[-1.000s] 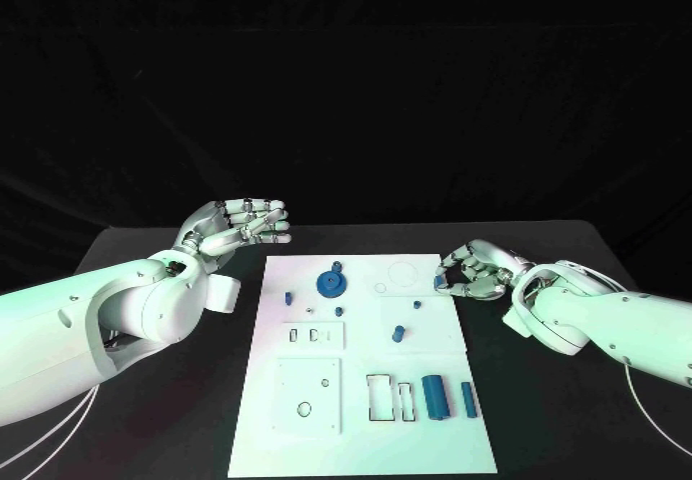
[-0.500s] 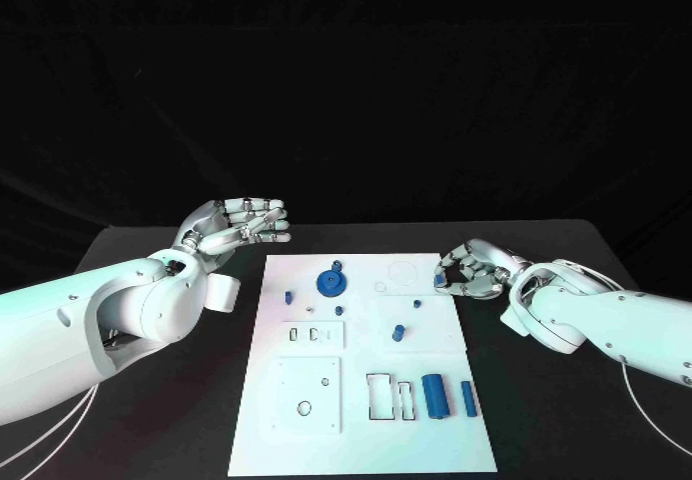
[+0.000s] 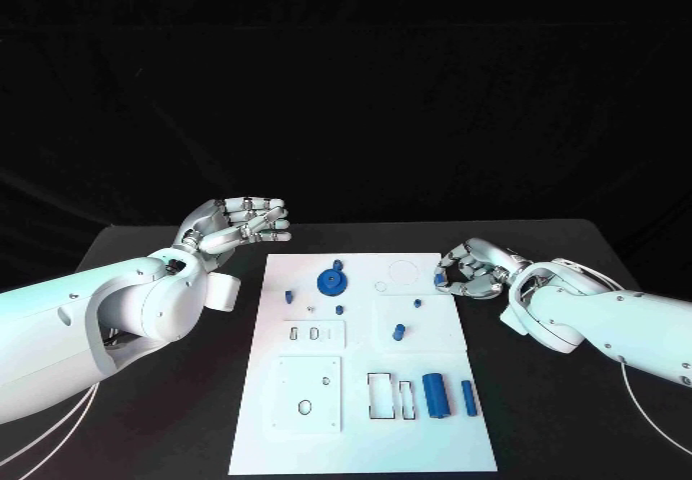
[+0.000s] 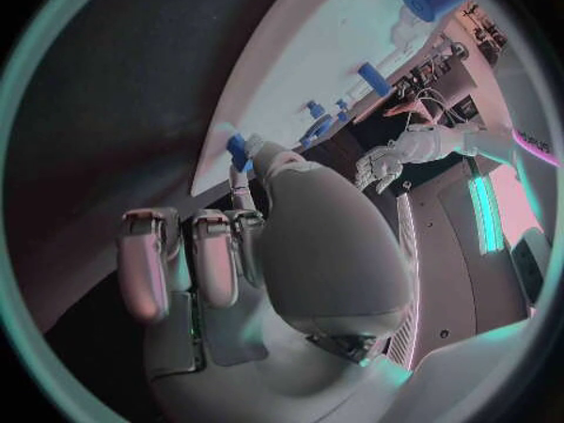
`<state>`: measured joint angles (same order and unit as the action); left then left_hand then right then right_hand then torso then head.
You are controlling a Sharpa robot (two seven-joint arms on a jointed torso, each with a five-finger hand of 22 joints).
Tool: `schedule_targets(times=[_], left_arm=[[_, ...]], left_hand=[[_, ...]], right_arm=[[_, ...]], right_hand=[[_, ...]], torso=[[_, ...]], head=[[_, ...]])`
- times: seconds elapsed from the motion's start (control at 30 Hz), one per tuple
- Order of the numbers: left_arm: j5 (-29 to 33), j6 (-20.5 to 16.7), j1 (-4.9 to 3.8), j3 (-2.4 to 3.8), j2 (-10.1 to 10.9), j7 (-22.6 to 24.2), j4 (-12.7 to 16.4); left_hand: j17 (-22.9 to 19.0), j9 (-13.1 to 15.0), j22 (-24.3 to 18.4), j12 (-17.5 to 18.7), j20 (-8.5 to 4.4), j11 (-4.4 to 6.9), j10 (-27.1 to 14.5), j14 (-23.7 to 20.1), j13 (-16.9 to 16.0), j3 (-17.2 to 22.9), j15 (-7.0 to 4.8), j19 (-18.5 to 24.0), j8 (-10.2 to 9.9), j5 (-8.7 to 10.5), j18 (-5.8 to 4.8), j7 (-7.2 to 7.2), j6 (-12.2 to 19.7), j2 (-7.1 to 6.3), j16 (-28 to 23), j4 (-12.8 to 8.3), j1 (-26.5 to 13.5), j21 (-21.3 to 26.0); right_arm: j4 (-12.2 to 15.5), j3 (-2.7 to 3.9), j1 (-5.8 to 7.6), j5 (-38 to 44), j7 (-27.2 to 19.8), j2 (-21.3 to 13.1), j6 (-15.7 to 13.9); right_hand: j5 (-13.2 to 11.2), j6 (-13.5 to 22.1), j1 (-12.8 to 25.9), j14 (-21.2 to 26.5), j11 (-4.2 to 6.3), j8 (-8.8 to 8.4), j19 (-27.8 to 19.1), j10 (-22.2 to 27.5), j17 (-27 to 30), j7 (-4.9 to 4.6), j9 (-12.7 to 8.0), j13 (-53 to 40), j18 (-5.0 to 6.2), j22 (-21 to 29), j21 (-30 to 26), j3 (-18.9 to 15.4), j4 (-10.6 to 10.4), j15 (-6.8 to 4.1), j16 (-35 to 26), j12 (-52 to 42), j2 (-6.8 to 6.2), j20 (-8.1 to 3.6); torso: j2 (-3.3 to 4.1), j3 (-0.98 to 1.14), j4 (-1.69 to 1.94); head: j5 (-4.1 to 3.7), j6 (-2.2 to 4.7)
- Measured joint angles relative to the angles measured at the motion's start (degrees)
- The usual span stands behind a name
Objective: Assemble the parts on the task board
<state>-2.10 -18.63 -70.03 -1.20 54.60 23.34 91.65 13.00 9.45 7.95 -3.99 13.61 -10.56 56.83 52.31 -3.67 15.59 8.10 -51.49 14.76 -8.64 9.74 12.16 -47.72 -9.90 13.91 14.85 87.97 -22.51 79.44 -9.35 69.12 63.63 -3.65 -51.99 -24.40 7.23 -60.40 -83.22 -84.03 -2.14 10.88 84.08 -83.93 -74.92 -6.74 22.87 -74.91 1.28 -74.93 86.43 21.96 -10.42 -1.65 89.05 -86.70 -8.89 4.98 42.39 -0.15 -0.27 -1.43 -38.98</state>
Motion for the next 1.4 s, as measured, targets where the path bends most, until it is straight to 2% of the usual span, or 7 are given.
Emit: schedule_targets(times=[0.17, 0.37, 0.67, 0.9, 1.13, 1.33, 1.4], left_arm=[[0.0, 0.0, 0.0, 0.0, 0.01, -0.01, 0.0], [0.0, 0.0, 0.0, 0.0, -0.01, -0.02, -0.08], [0.0, 0.0, 0.01, -0.01, -0.27, -0.03, -0.52], [0.0, 0.05, 0.05, -0.13, -0.76, -0.06, -1.13], [0.0, 0.09, 0.06, -0.19, -1.29, -0.1, -1.38], [0.0, 0.11, 0.08, -0.21, -1.54, -0.16, -1.47], [0.0, 0.12, 0.08, -0.21, -1.58, -0.18, -1.49]], left_hand=[[0.0, 0.0, 0.0, 0.0, 0.0, 0.0, 0.0, 0.0, 0.0, 0.0, 0.0, 0.0, 0.0, 0.0, 0.0, 0.0, 0.0, 0.0, 0.0, 0.0, 0.0, 0.0], [0.0, 0.0, 0.0, 0.0, 0.0, 0.0, 0.0, 0.0, 0.0, 0.0, 0.0, 0.0, 0.0, 0.0, 0.0, 0.0, 0.0, 0.0, 0.0, 0.0, 0.0, 0.0], [-0.01, 0.0, -0.05, 0.0, 0.0, 0.0, 0.0, 0.0, 0.0, 0.0, 0.0, 0.0, 0.0, 0.0, 0.0, 0.0, 0.0, 0.0, 0.0, 0.0, 0.0, 0.0], [0.05, 0.0, -0.05, 0.0, 0.0, 0.0, 0.0, 0.0, 0.0, 0.17, 0.0, 0.0, 0.0, 0.0, 0.0, 0.0, 0.0, 0.0, 0.0, -0.17, 0.0, -0.01], [0.05, 0.0, -0.05, 0.0, 0.0, 0.0, 0.0, 0.0, 0.01, 0.17, 0.0, 0.0, 0.0, 0.0, 0.0, 0.0, 0.0, 0.0, 0.0, -0.17, 0.0, -0.01], [0.05, 0.0, -0.04, 0.0, 0.0, 0.0, 0.0, 0.0, -0.04, 0.16, 0.0, 0.0, 0.0, 0.0, 0.0, 0.0, 0.0, 0.0, 0.0, -0.16, 0.0, -0.01], [0.05, 0.0, -0.04, 0.0, 0.0, 0.0, 0.0, 0.0, -0.05, 0.16, 0.0, 0.0, 0.0, 0.0, 0.0, 0.0, 0.0, 0.0, 0.0, -0.16, 0.0, -0.01]], right_arm=[[0.32, -0.02, -0.02, 0.36, 0.01, 0.09, -1.63], [1.75, 0.08, 0.2, 1.16, 0.81, -0.25, -5.31], [8.16, 0.29, 2.11, 3.29, 5.67, 0.28, -8.22], [12.56, 0.27, 2.25, 5.24, 10.86, 6.48, -8.25], [12.9, 0.24, 1.39, 7.38, 15.15, 12.49, -7.58], [13.1, 0.17, 0.2, 9.76, 18.21, 15.31, -6.66], [13.22, 0.17, -0.31, 10.74, 19.24, 16.04, -6.19]], right_hand=[[0.19, -0.02, 1.01, -0.01, 0.32, 0.01, 0.03, -0.09, 0.0, -0.01, 0.0, 0.0, 0.0, -0.02, 0.26, 1.74, 0.35, -0.01, 0.0, 0.0, 0.21, -0.38], [0.19, -0.02, 1.82, -0.01, 0.32, 0.01, 0.03, -0.09, 0.01, -0.01, 0.0, 0.01, 0.0, -0.02, 0.27, 2.34, 0.47, -0.01, -0.01, -0.29, 0.43, -0.38], [0.18, -0.01, 3.19, 0.2, 0.3, 0.02, 0.03, -0.1, 0.01, 0.0, 0.01, 0.01, 0.0, -0.01, 0.58, 3.19, 0.41, -0.22, -0.01, -0.13, 0.3, -0.38], [0.15, -0.01, 3.79, 0.2, 0.3, 0.02, -0.18, -0.1, 0.01, 0.01, 0.01, 0.01, 0.0, 0.0, 0.62, 3.6, 0.45, -0.22, -0.01, 0.0, 0.28, -0.59], [0.04, 0.0, 4.01, 0.2, 0.3, 0.02, -0.18, -0.1, 0.01, 0.02, 0.01, 0.01, -0.01, 0.0, 0.62, 3.62, 0.45, -0.21, -0.01, 0.0, 0.06, -0.58], [-0.04, 0.0, 4.16, 0.2, 0.29, 0.02, -0.18, -0.1, 0.02, 0.03, 0.02, -0.01, 0.0, 0.01, 0.62, 3.77, 0.3, -0.21, -0.02, 0.0, -0.09, -0.58], [-0.07, 0.01, 4.17, 0.2, 0.29, 0.02, -0.18, -0.1, 0.02, 0.03, 0.02, -0.04, 0.0, 0.01, 0.62, 3.93, 0.45, -0.21, -0.02, 0.0, -0.09, -0.58]], torso=[[0.0, 0.03, -0.02], [-0.04, 0.07, -0.04], [-0.16, -0.01, -0.1], [-0.38, -0.01, -0.13], [-0.55, -0.04, -0.13], [-0.57, -0.15, -0.12], [-0.54, -0.12, -0.13]], head=[[0.04, -0.01], [0.1, 0.03], [0.31, -0.01], [0.93, -0.48], [1.34, -1.0], [1.82, -1.27], [1.96, -1.33]])
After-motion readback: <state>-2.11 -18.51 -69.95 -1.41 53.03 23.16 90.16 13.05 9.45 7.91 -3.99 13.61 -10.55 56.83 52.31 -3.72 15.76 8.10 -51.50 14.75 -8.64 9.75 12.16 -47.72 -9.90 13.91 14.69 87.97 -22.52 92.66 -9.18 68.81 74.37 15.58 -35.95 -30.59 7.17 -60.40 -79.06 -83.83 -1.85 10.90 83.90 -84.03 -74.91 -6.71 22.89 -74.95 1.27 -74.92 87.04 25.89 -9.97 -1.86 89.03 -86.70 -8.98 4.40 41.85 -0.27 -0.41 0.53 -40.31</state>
